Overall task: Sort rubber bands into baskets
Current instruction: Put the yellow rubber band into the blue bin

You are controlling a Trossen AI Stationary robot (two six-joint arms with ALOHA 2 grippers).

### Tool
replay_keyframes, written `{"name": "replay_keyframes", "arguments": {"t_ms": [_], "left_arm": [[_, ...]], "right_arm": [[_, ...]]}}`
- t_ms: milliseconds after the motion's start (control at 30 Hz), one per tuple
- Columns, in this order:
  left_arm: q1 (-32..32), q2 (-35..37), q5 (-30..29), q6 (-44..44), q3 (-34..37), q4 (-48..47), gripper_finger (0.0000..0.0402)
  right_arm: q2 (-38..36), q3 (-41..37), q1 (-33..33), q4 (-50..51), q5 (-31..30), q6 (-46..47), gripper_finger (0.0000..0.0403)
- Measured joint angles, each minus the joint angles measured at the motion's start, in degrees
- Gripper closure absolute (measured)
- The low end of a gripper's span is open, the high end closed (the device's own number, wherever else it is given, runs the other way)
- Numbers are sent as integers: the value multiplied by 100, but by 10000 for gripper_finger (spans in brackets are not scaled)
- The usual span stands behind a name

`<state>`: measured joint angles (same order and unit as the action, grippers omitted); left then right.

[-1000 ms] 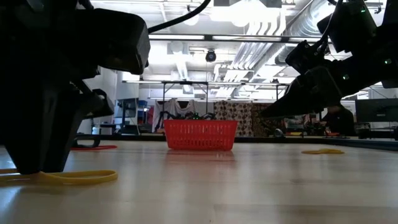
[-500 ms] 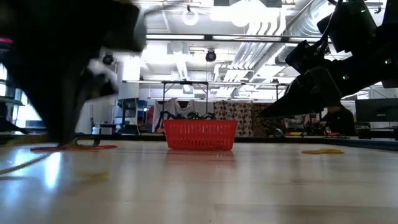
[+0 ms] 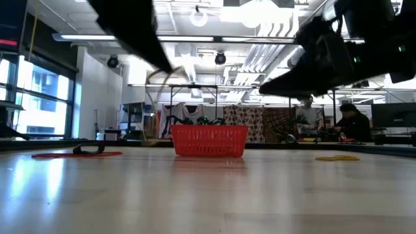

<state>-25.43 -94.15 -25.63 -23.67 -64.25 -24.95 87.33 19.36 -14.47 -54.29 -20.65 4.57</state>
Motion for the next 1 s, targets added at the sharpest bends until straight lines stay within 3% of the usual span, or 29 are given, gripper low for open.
{"name": "replay_keyframes", "arguments": {"t_ms": [167,467,733,1000], "left_arm": [[118,83,-635,592,583,1722,401],[534,380,6,1335,1868,5096,401],[797,341,282,1635,1958,5957,401],[935,298,784,1644,1960,6564,401]], "right_arm": [[0,510,-256,288,7,-195,276],[9,688,-554,274,5,148,218],[13,690,-545,24,14,259,212],[15,1041,-545,18,416,61,212]]}}
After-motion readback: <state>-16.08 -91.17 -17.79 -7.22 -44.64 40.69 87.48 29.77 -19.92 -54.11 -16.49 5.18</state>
